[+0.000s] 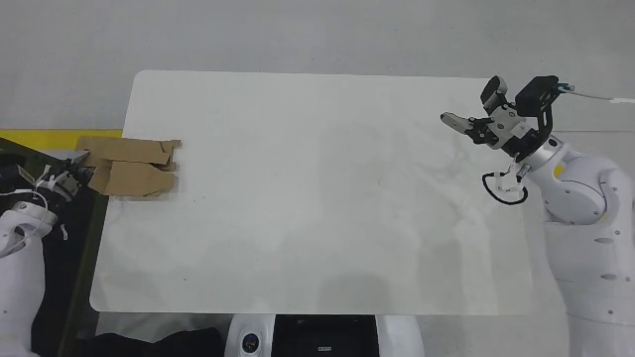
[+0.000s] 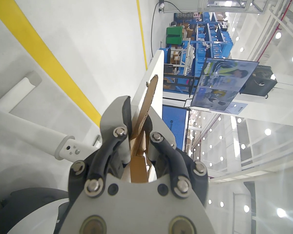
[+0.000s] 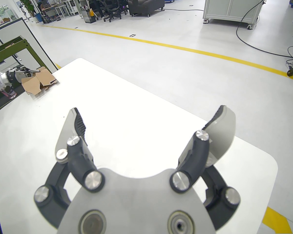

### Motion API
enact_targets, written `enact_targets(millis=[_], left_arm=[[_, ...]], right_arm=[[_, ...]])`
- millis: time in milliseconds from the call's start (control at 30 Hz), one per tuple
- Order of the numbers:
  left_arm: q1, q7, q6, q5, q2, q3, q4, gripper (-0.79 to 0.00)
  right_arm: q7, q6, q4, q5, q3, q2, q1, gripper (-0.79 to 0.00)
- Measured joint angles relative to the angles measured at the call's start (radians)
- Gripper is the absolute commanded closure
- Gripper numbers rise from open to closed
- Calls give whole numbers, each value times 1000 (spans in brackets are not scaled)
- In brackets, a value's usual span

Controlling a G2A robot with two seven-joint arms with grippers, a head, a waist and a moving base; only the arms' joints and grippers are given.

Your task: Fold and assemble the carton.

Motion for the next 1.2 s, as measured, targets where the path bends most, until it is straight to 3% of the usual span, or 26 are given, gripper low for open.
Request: enact_targets(millis=[300,600,800,1200], left_arm=[[-21,-54,-36,-88,1,-35,-64,0],[-125,-83,-69,-76,-3,4,-118,0],[-238,-114,-83,-41,-18,91,-115,0],[-486,-233,-111,96,-81,364,-60,0]], right_arm=[[0,0,0,0,0,0,0,-785],[0,0,0,0,0,0,0,-785],[0,0,0,0,0,0,0,-785],[0,0,0,0,0,0,0,-785]])
